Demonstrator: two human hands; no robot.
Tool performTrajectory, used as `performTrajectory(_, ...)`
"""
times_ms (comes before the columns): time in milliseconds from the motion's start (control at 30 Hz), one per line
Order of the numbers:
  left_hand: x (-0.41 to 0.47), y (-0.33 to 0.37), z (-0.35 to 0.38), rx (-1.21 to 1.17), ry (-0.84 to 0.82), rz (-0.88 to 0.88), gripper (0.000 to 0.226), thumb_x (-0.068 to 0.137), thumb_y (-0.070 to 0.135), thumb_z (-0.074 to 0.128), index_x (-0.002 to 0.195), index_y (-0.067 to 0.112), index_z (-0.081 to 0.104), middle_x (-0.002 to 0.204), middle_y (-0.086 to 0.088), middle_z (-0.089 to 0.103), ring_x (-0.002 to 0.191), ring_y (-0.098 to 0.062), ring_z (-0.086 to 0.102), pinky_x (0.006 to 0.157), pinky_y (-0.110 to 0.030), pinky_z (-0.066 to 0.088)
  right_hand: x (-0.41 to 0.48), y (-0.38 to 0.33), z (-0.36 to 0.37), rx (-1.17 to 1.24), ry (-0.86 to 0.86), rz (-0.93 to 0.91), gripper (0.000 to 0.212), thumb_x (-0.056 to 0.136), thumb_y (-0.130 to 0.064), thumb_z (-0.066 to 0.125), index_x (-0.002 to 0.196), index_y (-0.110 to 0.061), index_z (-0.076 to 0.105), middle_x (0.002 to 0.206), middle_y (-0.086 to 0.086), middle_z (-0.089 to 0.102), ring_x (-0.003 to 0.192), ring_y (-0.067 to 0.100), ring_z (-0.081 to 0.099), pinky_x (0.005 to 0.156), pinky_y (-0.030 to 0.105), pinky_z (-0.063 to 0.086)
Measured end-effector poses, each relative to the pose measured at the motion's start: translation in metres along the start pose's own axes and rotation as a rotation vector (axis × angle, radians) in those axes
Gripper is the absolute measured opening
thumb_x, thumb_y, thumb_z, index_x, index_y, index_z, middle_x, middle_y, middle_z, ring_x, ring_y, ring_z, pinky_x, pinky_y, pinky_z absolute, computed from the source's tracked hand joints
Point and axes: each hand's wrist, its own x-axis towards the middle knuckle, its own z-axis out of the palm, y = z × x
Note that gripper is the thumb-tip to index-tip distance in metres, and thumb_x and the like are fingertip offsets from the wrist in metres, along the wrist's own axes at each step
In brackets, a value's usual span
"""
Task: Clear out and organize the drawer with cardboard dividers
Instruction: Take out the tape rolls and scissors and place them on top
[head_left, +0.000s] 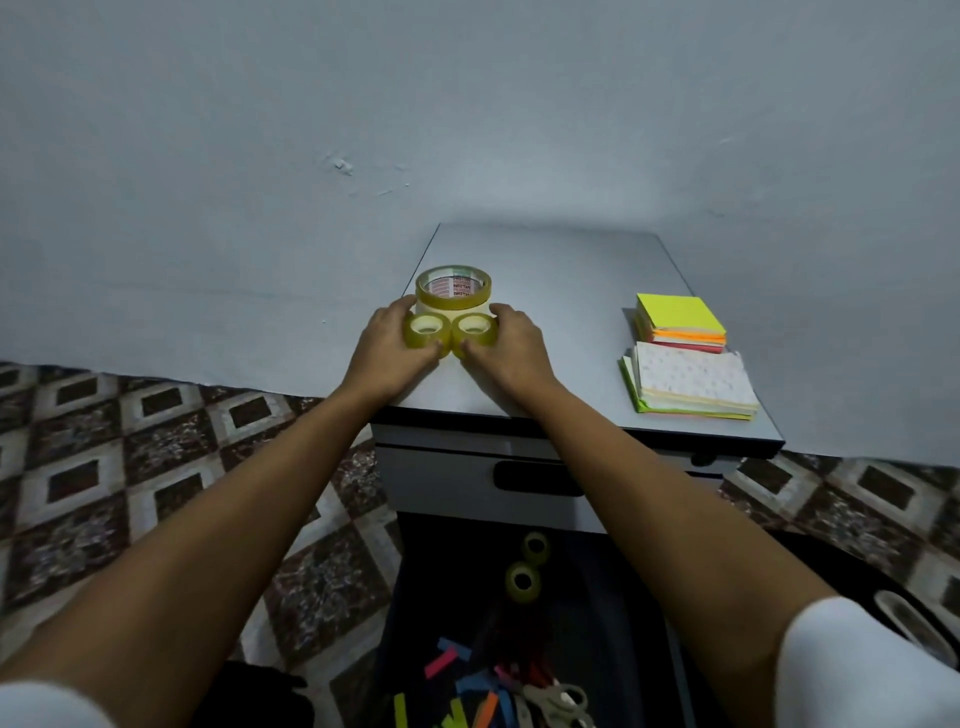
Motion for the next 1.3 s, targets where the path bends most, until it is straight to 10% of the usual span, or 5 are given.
performTrajectory(500, -0.003, -0.001, 0.001, -0.045, 0.003, -0.049, 0.079, 0.082, 0.031, 0.070, 0.146, 0.018, 0.026, 0.145, -0.012, 0.037, 0.130, -0.026, 0.042, 0.101, -0.034, 0.038, -0.007, 0.004, -0.004, 0.042, 0.009, 0.010, 0.066, 0.085, -0.031, 0.066, 0.140, -0.010, 0.038, 0.136, 0.016, 0.042, 0.122, 0.027, 0.048, 0.099, 0.031, 0.039)
performTrajectory(800, -0.103, 0.012, 0.000, -0.012, 0.079, 0.280, 0.050, 0.083, 0.021, 0.070, 0.129, 0.015, 0.052, 0.118, 0.001, 0.048, 0.105, -0.001, 0.044, 0.088, -0.005, 0.035, -0.094, 0.018, -0.041, 0.065, -0.003, -0.132, 0.063, 0.084, -0.031, 0.067, 0.140, -0.016, 0.041, 0.135, 0.006, 0.046, 0.122, 0.015, 0.047, 0.101, 0.025, 0.041)
performTrajectory(1067, -0.192, -0.040, 0.057, -0.013, -0.274, 0.172, 0.042, 0.085, 0.041, 0.060, 0.121, 0.019, 0.058, 0.107, 0.011, 0.050, 0.097, 0.004, 0.047, 0.084, -0.001, 0.035, -0.197, 0.091, -0.016, 0.113, -0.093, -0.084, 0.056, 0.081, -0.022, 0.072, 0.132, -0.013, 0.050, 0.114, -0.008, 0.047, 0.105, -0.012, 0.039, 0.086, -0.007, 0.029)
performTrajectory(1300, -0.202, -0.078, 0.116, 0.053, -0.530, -0.066, 0.044, 0.091, 0.027, 0.059, 0.131, 0.014, 0.051, 0.123, -0.003, 0.049, 0.111, -0.012, 0.050, 0.087, -0.013, 0.035, -0.234, 0.157, 0.030, 0.079, -0.212, 0.193, 0.055, 0.086, -0.023, 0.067, 0.136, -0.011, 0.046, 0.122, 0.004, 0.047, 0.114, 0.009, 0.046, 0.087, -0.005, 0.023)
